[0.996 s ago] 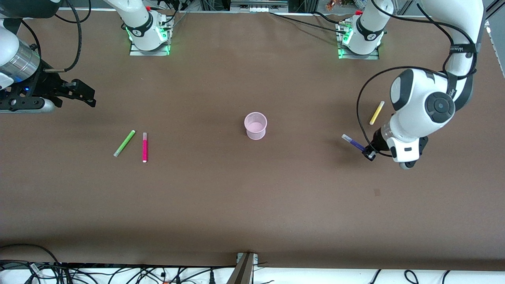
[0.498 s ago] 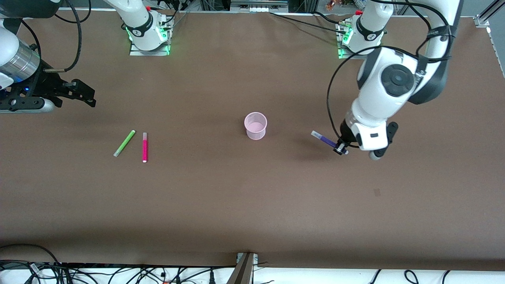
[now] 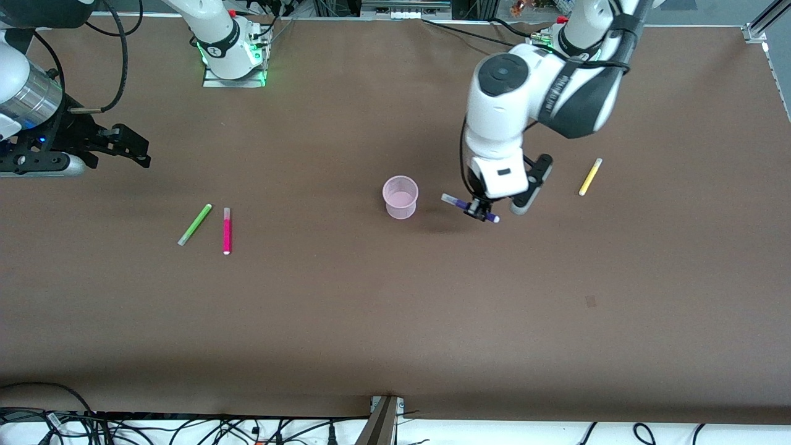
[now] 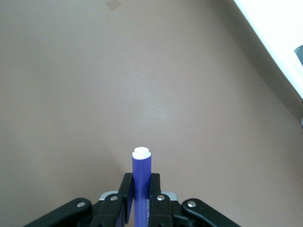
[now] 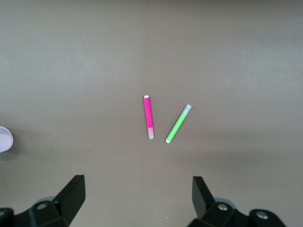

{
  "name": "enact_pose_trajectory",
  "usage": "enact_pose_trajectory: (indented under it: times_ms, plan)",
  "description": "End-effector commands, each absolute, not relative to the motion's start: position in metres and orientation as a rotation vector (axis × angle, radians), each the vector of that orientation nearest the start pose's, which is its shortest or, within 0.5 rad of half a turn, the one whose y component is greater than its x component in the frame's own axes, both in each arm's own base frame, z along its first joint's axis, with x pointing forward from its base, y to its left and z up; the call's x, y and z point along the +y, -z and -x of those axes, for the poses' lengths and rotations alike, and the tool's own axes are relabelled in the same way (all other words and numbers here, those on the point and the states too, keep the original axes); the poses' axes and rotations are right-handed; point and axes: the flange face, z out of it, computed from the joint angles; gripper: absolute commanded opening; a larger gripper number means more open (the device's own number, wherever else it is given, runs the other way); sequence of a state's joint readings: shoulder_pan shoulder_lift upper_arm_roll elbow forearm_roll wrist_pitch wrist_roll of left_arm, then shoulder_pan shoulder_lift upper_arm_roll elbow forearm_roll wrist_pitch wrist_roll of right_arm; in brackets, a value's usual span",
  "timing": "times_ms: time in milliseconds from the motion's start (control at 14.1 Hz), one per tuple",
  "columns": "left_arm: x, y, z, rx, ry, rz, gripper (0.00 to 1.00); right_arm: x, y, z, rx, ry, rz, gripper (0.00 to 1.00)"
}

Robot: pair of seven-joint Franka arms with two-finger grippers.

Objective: Organize pens into pink holder with both arms
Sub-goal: 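Lift the blue marker and carry it over the pink cup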

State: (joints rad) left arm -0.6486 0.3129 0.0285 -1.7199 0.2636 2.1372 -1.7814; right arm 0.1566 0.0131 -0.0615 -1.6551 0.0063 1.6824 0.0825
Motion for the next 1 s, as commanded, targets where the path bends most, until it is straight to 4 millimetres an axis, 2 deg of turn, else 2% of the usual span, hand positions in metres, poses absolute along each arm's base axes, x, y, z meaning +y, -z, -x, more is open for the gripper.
enact_pose_trajectory:
  times_ms: [0, 142, 427, 711, 925]
  plan:
    - [-0.414, -0.406, -0.515, -1.52, 0.526, 2.649, 0.0, 0.055, -0.593, -0.565, 0.004, 0.037, 3.116, 1.0]
    - [-0.439, -0.398, -0.491, -1.476, 0.592, 2.623, 0.0, 0.055, -0.592, -0.565, 0.004, 0.035, 3.116, 1.0]
    - [-0.472, -0.38, -0.468, -1.445, 0.662, 2.591, 0.0, 0.05, -0.591, -0.566, 0.011, 0.03, 3.116, 1.0]
    - [-0.498, -0.368, -0.464, -1.447, 0.813, 2.516, 0.0, 0.05, -0.592, -0.565, 0.011, 0.03, 3.116, 1.0]
    - [-0.514, -0.349, -0.466, -1.458, 0.878, 2.465, 0.0, 0.05, -0.591, -0.566, 0.008, 0.028, 3.116, 1.0]
